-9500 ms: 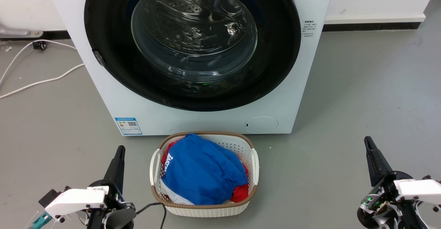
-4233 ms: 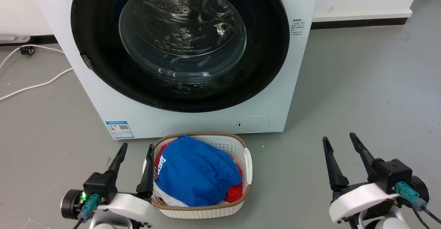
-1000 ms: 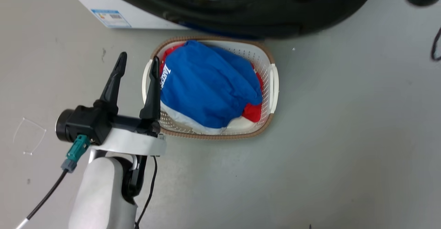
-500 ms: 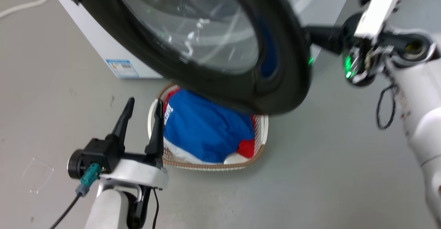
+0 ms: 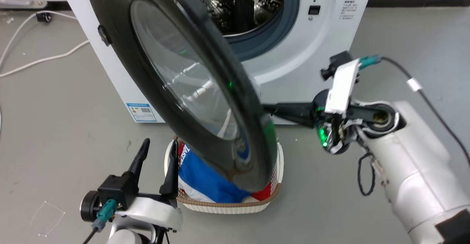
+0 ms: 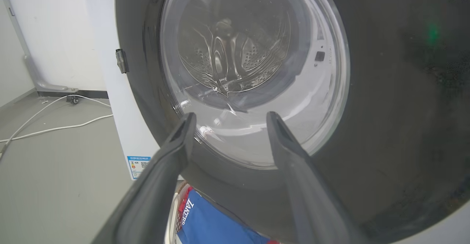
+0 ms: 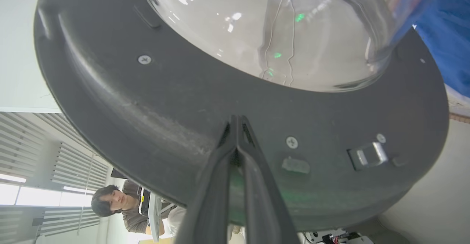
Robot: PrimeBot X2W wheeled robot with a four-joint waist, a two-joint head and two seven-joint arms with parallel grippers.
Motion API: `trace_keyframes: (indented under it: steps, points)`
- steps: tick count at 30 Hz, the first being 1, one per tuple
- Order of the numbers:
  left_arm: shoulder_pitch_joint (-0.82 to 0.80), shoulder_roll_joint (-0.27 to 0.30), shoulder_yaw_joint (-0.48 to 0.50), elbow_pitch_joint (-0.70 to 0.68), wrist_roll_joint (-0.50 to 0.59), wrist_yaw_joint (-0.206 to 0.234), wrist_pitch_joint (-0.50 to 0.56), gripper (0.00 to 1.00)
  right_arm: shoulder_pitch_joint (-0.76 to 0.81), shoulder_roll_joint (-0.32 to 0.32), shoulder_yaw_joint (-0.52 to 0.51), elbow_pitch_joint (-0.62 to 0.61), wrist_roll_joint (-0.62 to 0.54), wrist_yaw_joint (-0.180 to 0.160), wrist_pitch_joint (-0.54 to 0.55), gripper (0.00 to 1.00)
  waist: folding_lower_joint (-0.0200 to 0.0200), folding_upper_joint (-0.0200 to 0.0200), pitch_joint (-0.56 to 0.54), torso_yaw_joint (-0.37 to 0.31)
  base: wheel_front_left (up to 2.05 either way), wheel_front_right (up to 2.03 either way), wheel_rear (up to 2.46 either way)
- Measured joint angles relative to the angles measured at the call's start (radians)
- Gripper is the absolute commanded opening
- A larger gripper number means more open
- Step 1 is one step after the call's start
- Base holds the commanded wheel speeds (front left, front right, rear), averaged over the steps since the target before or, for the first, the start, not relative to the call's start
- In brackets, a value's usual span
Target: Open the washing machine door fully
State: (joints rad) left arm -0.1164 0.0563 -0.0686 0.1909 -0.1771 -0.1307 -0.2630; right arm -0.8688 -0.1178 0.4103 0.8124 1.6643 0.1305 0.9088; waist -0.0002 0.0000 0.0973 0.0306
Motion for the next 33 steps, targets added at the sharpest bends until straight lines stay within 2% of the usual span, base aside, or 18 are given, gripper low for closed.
trace_keyframes:
  steps: [7, 12, 17, 28, 29, 30, 31, 33]
  points:
    - [0.012, -0.002, -0.009, 0.012, 0.004, 0.000, 0.000, 1.00, 0.072, 0.016, 0.020, -0.063, 0.010, 0.000, 0.005, 0.00, 0.0000, 0.0000, -0.033, 0.009, 0.00, 0.00, 0.00]
    - [0.023, -0.001, -0.003, 0.016, 0.006, 0.000, 0.000, 1.00, 0.118, 0.020, 0.026, -0.102, -0.006, 0.000, -0.051, 0.00, 0.0000, 0.0000, -0.052, 0.004, 0.00, 0.00, 0.00]
    - [0.035, 0.000, 0.008, 0.026, 0.007, 0.000, 0.000, 1.00, 0.188, -0.006, -0.001, -0.159, -0.056, 0.000, -0.202, 0.00, 0.0000, 0.0000, -0.071, -0.011, 0.00, 0.00, 0.00]
    - [0.062, 0.000, 0.049, 0.043, 0.011, 0.000, 0.000, 1.00, 0.466, -0.109, -0.103, -0.365, -0.244, 0.000, -0.675, 0.00, 0.0001, 0.0000, -0.102, -0.054, 0.00, 0.00, 0.00]
    - [0.068, -0.001, 0.052, 0.044, 0.014, 0.000, 0.000, 1.00, 0.528, -0.121, -0.128, -0.398, -0.272, 0.000, -0.750, 0.39, 0.0001, 0.0000, -0.104, -0.061, 0.00, 0.00, 0.00]
    - [0.068, -0.001, 0.055, 0.045, 0.014, 0.000, 0.000, 1.00, 0.555, -0.128, -0.135, -0.412, -0.286, 0.000, -0.782, 0.83, 0.0001, 0.0001, -0.105, -0.064, 0.00, 0.00, 0.00]
    - [0.068, -0.001, 0.059, 0.046, 0.014, 0.000, 0.000, 1.00, 0.583, -0.136, -0.143, -0.427, -0.309, 0.000, -0.817, 1.00, 0.0001, 0.0000, -0.106, -0.066, 0.00, 0.00, 0.00]
    - [0.069, -0.001, 0.066, 0.048, 0.014, 0.000, 0.000, 1.00, 0.630, -0.149, -0.157, -0.456, -0.358, 0.000, -0.888, 1.00, 0.0001, 0.0000, -0.107, -0.073, 0.00, 0.00, 0.00]
